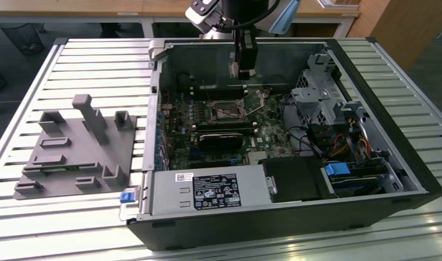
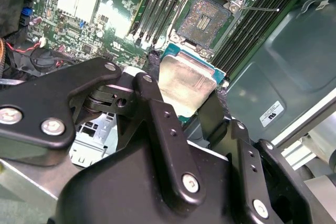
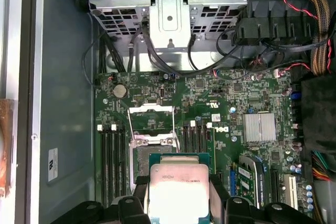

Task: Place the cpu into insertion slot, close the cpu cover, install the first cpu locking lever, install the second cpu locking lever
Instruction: 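Place the cpu into insertion slot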

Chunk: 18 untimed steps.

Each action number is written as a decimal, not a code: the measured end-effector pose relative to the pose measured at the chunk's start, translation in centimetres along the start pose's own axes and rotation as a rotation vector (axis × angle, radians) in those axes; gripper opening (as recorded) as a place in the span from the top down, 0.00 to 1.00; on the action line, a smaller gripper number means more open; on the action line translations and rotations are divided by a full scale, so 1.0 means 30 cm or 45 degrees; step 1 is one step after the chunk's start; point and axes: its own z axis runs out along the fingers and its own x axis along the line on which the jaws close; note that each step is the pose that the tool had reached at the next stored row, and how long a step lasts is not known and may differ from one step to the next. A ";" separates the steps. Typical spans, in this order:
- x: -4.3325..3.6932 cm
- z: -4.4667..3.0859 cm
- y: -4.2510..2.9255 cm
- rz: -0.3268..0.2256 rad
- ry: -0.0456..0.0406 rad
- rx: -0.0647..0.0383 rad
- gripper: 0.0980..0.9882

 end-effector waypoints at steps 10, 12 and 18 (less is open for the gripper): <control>0.000 0.008 -0.001 0.012 -0.001 0.000 0.50; 0.000 0.009 -0.001 0.014 -0.001 0.000 0.50; 0.000 0.014 -0.001 0.018 -0.001 0.000 0.50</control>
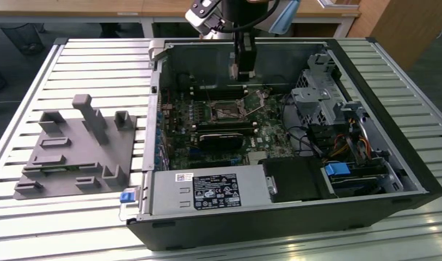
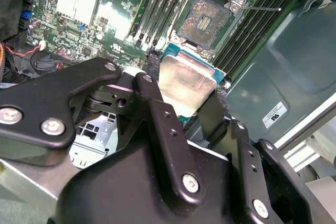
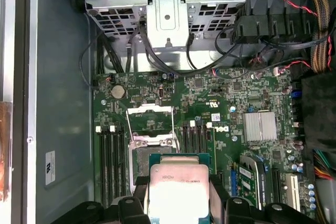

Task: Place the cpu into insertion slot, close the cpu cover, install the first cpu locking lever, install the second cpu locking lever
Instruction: 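Place the cpu into insertion slot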

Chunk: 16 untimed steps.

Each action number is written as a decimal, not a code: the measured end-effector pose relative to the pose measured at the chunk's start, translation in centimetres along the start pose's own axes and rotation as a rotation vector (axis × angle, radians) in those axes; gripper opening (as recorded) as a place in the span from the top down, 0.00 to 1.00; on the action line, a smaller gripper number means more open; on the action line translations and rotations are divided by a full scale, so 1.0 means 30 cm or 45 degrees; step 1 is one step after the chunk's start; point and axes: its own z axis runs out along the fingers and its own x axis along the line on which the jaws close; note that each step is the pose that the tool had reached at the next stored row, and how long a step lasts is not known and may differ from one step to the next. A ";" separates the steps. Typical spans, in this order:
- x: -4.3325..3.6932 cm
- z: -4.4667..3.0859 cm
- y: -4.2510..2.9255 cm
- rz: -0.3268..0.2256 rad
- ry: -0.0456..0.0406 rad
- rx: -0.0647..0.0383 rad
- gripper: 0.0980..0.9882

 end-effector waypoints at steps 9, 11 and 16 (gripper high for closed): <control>0.000 0.035 -0.008 -0.017 0.001 0.000 0.50; 0.000 0.041 -0.008 -0.062 0.005 0.001 0.50; -0.001 0.054 -0.011 -0.141 0.012 0.003 0.50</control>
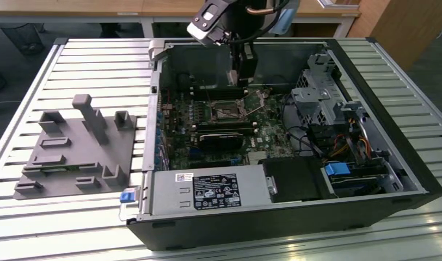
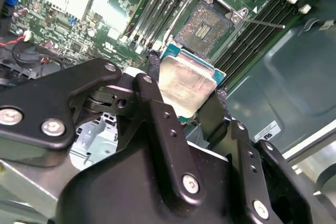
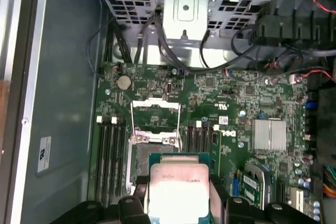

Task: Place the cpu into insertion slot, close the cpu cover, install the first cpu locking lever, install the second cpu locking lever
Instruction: 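Place the cpu into insertion slot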

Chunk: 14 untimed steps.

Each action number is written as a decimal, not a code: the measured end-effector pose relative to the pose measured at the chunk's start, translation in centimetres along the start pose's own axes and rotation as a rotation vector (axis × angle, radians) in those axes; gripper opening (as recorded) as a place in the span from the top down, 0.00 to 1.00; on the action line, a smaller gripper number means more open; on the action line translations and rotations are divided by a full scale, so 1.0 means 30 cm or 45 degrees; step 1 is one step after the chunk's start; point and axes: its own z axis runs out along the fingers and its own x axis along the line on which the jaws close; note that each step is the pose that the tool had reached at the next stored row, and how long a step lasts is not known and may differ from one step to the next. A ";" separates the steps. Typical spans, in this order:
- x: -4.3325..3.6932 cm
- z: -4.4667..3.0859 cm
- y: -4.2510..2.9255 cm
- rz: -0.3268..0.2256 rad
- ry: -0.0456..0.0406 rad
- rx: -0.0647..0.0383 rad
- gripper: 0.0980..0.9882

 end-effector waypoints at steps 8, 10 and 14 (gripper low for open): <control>0.000 0.017 -0.004 -0.016 0.002 0.000 0.50; 0.000 0.026 -0.010 -0.021 0.002 0.000 0.50; 0.001 0.047 -0.017 -0.022 0.002 0.001 0.50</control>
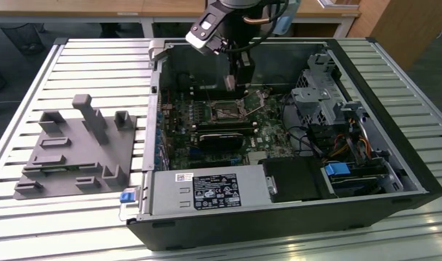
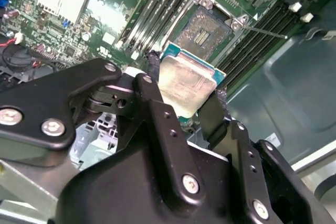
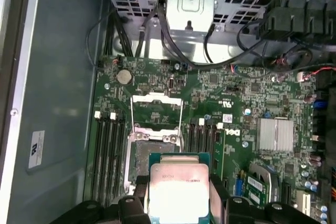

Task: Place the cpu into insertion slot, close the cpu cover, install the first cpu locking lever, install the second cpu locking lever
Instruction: 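Place the cpu into insertion slot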

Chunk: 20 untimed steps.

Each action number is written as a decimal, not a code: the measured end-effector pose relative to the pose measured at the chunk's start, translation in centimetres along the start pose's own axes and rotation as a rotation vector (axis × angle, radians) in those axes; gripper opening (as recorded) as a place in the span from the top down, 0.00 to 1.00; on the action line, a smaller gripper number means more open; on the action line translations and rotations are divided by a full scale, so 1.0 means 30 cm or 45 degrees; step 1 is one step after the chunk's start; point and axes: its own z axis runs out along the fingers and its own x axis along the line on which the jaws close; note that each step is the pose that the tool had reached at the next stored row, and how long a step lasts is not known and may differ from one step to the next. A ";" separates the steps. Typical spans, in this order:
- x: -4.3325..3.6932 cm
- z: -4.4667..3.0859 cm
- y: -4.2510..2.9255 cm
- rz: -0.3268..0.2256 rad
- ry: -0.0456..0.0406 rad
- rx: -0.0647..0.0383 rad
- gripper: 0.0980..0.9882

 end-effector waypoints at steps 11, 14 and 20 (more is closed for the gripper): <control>0.003 0.045 -0.005 0.028 -0.003 -0.001 0.50; 0.003 0.050 -0.005 0.028 -0.003 -0.001 0.50; 0.003 0.061 -0.007 0.028 -0.002 -0.001 0.50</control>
